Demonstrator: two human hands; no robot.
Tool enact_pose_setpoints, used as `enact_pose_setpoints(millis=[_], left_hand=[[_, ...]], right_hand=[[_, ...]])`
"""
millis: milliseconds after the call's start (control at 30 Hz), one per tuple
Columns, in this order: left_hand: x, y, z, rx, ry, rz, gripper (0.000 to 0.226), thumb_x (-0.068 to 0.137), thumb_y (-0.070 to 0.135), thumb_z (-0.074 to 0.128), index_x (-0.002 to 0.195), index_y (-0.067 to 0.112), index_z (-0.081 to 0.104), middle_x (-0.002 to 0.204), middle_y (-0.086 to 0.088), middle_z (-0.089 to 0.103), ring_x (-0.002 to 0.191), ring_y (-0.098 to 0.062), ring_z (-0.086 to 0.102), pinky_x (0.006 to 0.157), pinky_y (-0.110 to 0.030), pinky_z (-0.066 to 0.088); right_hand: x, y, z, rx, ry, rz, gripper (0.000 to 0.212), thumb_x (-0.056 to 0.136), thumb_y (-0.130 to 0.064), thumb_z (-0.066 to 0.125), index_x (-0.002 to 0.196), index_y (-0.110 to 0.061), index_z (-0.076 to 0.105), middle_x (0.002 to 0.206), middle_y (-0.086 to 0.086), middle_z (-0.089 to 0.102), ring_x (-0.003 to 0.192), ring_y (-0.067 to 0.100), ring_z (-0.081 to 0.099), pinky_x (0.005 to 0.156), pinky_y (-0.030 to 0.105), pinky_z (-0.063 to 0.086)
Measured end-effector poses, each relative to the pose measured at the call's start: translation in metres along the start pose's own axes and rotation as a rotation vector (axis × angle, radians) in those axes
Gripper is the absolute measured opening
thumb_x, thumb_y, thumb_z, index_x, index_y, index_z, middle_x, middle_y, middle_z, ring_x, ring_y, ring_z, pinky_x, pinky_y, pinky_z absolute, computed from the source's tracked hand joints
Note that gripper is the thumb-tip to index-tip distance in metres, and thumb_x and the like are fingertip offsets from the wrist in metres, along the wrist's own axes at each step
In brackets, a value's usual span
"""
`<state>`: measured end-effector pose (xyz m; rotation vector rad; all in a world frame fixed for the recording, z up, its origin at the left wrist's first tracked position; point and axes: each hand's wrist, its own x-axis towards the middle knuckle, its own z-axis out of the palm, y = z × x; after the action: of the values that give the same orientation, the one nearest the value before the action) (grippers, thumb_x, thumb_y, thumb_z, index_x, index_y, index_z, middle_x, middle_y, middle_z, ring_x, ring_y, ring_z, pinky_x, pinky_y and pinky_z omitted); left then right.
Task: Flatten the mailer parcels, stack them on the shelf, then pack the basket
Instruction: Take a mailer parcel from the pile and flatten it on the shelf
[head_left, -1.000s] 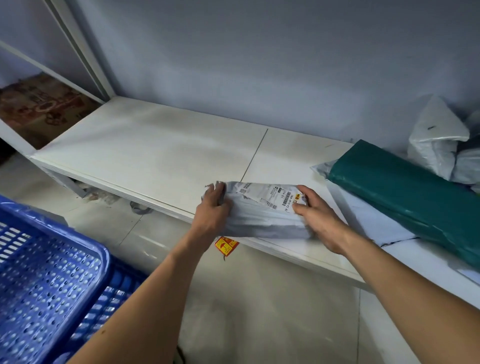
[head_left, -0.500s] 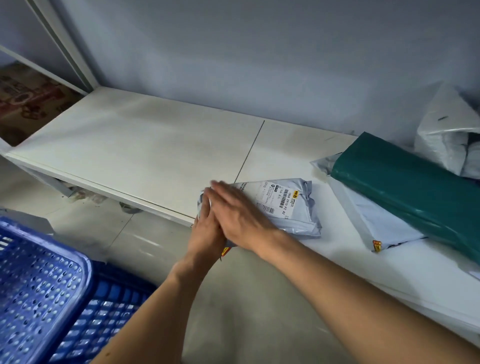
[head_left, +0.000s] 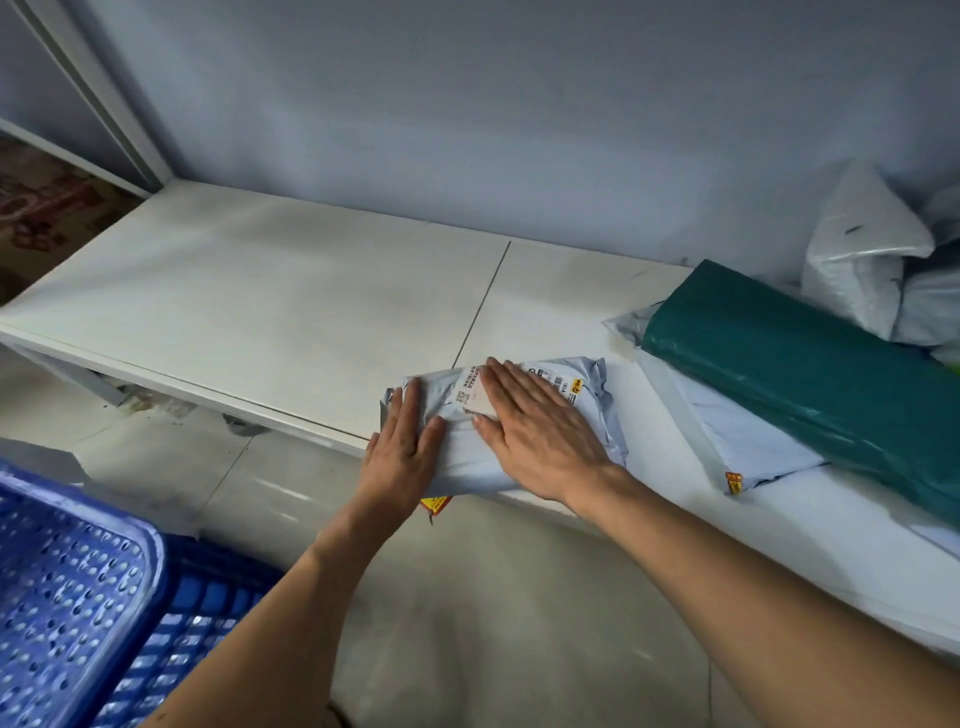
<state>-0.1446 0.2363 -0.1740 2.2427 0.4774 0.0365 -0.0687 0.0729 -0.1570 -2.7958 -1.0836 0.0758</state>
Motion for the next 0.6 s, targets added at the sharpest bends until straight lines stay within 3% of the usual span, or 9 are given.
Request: enact_pose_setpoints(millis=[100, 267, 400, 500, 600], left_hand=[[-0.002, 0.002, -0.003, 0.031, -0.024, -0.020, 0.060, 0.102, 0.041, 0.037, 0.155, 0.031, 0.009, 0.163, 0.004, 0.012, 0.149, -0.020, 0.014, 0.119, -0.038, 0.015], [-0.003, 0.006, -0.005, 0.033, -0.030, -0.008, 0.065, 0.100, 0.042, 0.044, 0.155, 0.032, 0.010, 0.162, 0.005, 0.016, 0.147, -0.022, 0.020, 0.116, -0.039, 0.020], [-0.003, 0.006, -0.005, 0.011, -0.028, -0.021, 0.069, 0.097, 0.041, 0.051, 0.154, 0.032, 0.013, 0.161, 0.002, 0.019, 0.147, -0.022, 0.023, 0.116, -0.041, 0.022], [0.000, 0.004, -0.006, -0.026, -0.027, -0.062, 0.070, 0.095, 0.042, 0.055, 0.153, 0.036, 0.016, 0.156, -0.007, 0.033, 0.140, -0.028, 0.035, 0.113, -0.042, 0.029], [-0.004, 0.007, -0.007, -0.005, 0.019, -0.055, 0.068, 0.093, 0.041, 0.058, 0.152, 0.035, 0.024, 0.150, -0.004, 0.042, 0.133, -0.029, 0.044, 0.105, -0.033, 0.036]], right_hand=[[-0.002, 0.000, 0.002, 0.039, -0.010, 0.043, 0.080, 0.089, -0.055, -0.011, 0.156, -0.014, 0.004, 0.164, 0.000, 0.003, 0.150, 0.012, 0.000, 0.122, 0.032, 0.001], [-0.004, 0.014, -0.008, 0.073, -0.005, 0.176, 0.062, 0.103, -0.048, 0.011, 0.156, -0.017, 0.004, 0.163, 0.000, -0.003, 0.150, 0.013, -0.005, 0.121, 0.030, -0.006], [-0.011, 0.019, -0.007, 0.046, 0.031, 0.245, 0.070, 0.100, -0.054, 0.018, 0.156, -0.014, 0.004, 0.164, 0.003, -0.002, 0.150, 0.015, -0.004, 0.121, 0.032, -0.004], [-0.008, 0.024, -0.006, 0.236, 0.024, 0.469, 0.087, 0.092, -0.067, 0.028, 0.156, -0.016, 0.000, 0.163, -0.002, -0.008, 0.150, 0.020, -0.003, 0.120, 0.041, 0.016], [-0.009, 0.029, -0.011, 0.397, -0.016, 0.548, 0.093, 0.090, -0.067, 0.040, 0.156, -0.017, -0.001, 0.163, -0.002, -0.009, 0.149, 0.022, 0.011, 0.111, 0.042, 0.032]])
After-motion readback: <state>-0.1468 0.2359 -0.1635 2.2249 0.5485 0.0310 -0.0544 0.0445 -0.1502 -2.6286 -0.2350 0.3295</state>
